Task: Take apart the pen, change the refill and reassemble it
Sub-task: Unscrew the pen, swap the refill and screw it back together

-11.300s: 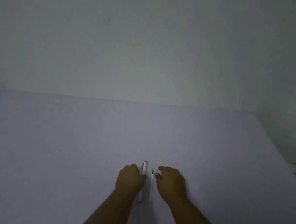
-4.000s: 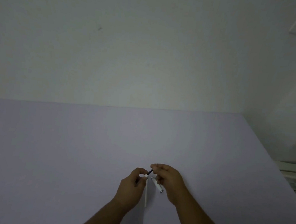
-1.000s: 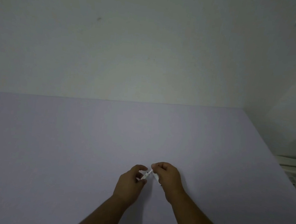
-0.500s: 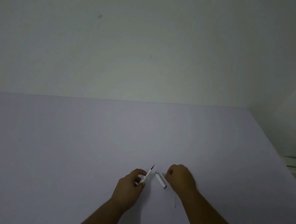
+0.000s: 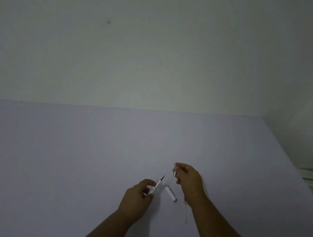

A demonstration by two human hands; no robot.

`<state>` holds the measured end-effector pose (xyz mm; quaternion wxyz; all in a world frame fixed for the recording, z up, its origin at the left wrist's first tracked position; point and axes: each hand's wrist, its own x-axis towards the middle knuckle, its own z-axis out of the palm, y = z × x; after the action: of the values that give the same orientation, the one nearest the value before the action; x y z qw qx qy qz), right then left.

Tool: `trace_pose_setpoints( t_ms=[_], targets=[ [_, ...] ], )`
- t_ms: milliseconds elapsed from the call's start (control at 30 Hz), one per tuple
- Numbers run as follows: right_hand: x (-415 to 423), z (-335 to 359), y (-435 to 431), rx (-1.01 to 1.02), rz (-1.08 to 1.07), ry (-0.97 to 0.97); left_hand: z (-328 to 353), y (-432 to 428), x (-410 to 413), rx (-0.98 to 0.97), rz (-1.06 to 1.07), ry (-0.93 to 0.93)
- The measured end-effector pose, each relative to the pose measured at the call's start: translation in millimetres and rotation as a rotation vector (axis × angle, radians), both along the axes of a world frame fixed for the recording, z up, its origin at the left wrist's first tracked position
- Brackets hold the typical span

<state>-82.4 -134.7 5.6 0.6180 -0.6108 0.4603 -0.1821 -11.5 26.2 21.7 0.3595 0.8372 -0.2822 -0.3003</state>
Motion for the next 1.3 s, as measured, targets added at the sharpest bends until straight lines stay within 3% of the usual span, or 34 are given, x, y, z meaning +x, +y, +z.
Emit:
trace_pose_setpoints(
  t_ms=[133, 267, 1000, 1200, 1300],
  targets=[
    [2.5, 10.7, 4.6, 0.196, -0.066, -0.193, 4.0, -1.8, -1.9, 0.004, -0.010, -0.017],
    [0.5, 11.8, 8.0, 0.242, -0.085, -0.195, 5.5, -1.6, -4.0, 0.006, -0.006, -0.022],
    [-16.1, 26.8, 34.2, 0.092, 0.236, -0.070, 20.8, -0.6, -15.9, -0.025, 0.067, -0.060],
    [-13.6, 38.1, 35.5, 0.022, 0.187, 0.045, 35.7, -4.4, -18.2, -0.043, 0.064, -0.113],
    [-11.2, 46.7, 37.9, 0.038, 0.175, 0.003, 43.1, -4.0, -19.8, -0.052, 0.065, -0.122]
  ],
)
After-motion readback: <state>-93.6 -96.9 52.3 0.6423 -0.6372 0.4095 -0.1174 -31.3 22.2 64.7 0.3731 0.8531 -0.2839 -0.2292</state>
